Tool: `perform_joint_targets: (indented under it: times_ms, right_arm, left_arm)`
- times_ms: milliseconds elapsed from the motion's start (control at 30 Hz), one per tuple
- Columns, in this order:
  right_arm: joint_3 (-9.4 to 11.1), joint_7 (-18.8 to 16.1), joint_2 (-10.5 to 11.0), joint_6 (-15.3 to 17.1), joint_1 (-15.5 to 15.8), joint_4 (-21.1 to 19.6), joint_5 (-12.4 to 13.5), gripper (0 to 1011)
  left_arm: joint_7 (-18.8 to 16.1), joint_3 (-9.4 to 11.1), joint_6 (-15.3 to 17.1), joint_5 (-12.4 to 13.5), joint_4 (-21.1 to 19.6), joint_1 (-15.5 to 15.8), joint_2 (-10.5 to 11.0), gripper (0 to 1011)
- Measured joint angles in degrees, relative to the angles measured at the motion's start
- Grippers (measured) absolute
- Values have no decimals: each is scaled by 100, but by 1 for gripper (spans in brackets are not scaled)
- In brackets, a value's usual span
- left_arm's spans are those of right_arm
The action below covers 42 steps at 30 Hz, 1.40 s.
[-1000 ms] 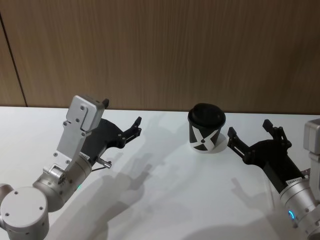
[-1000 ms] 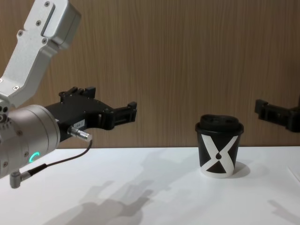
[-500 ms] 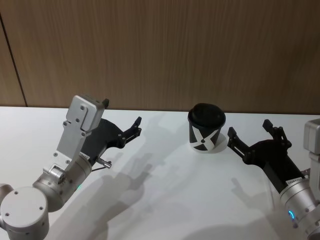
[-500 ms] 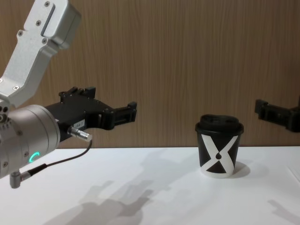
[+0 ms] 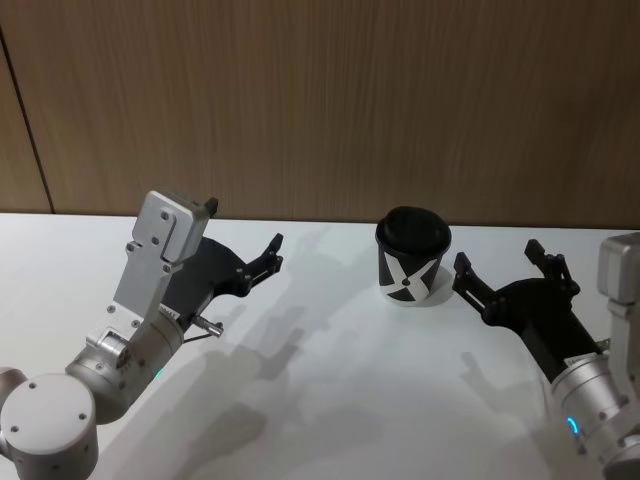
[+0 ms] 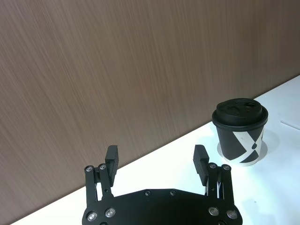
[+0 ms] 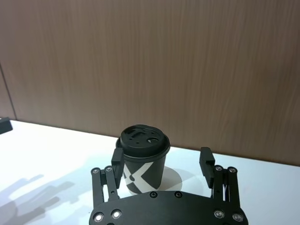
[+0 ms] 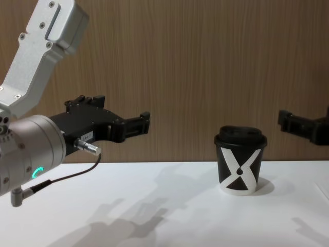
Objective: Pick up the straw with one hand, pass it to the other hand, and insert it into the cup.
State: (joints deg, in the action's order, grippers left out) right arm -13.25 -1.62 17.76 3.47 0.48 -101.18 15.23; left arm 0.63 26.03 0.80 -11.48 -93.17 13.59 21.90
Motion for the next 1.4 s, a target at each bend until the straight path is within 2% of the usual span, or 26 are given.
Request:
perform_joint_targets:
  times_ms: [300, 467, 700, 867, 1167, 1400]
  right_arm:
    - [-43, 419, -277, 289, -61, 82, -200, 1001]
    - [-77, 586, -329, 511, -88, 103, -357, 1001]
    - [-122, 677, -281, 770, -88, 63, -552, 1001]
    - [-113, 672, -131, 1038, -4, -91, -676, 1001]
    - [-5, 605, -4, 1355, 147, -331, -696, 1001]
    - [183, 557, -42, 1775, 284, -567, -517, 1001]
  left_arm:
    - [0, 0, 0, 0, 0, 0, 0, 1003]
    - [0, 0, 0, 0, 0, 0, 0, 1003]
    - [0, 0, 0, 0, 0, 0, 0, 1003]
    - [0, 0, 0, 0, 0, 0, 0, 1003]
    - [0, 0, 0, 0, 0, 0, 0, 1003]
    - [0, 0, 0, 0, 0, 0, 0, 1003]
